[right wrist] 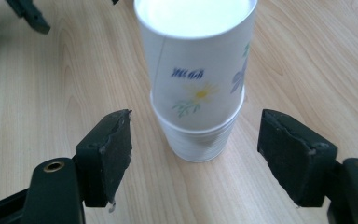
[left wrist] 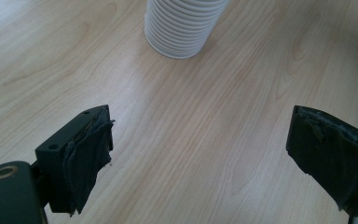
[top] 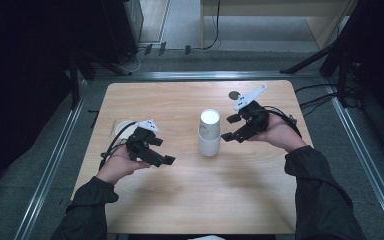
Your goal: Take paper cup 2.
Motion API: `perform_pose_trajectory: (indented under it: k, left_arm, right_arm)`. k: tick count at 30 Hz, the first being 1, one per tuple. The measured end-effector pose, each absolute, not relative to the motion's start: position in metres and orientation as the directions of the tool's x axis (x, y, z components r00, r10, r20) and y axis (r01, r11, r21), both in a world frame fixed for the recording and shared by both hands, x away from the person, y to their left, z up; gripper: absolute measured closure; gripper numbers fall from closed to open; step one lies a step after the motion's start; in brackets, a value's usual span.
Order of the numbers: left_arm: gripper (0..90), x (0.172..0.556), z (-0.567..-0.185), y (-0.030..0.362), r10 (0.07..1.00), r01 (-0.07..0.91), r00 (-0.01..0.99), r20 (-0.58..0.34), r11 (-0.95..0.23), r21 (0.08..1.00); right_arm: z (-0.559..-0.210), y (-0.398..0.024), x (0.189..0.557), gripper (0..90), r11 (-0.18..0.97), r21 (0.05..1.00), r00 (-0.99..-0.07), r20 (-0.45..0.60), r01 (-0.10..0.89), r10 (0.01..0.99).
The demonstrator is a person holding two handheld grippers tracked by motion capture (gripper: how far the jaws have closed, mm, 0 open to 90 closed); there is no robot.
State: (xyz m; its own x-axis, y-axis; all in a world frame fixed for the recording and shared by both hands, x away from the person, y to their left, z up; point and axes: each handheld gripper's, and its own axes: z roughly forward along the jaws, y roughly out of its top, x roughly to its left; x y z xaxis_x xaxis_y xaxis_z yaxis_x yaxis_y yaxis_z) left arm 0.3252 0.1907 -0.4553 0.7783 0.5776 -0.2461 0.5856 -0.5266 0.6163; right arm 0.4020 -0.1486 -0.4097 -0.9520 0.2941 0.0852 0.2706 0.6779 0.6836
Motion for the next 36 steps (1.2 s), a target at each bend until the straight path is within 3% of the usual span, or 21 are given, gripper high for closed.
perform_pose_trajectory:
  k: [14, 36]
  left_arm:
    - [7.2, 0.321, -0.458, 0.188, 0.567, 0.567, 0.790, -0.233, -0.531, 0.630]
    - [7.2, 0.322, -0.459, 0.187, 0.547, 0.557, 0.802, -0.240, -0.539, 0.632]
  right_arm:
    - [-0.389, -0.117, 0.423, 24.6, 0.738, 0.631, -0.965, 0.067, 0.238, 0.254]
    - [-0.390, -0.090, 0.430, 26.4, 0.787, 0.579, -0.974, 0.067, 0.213, 0.215]
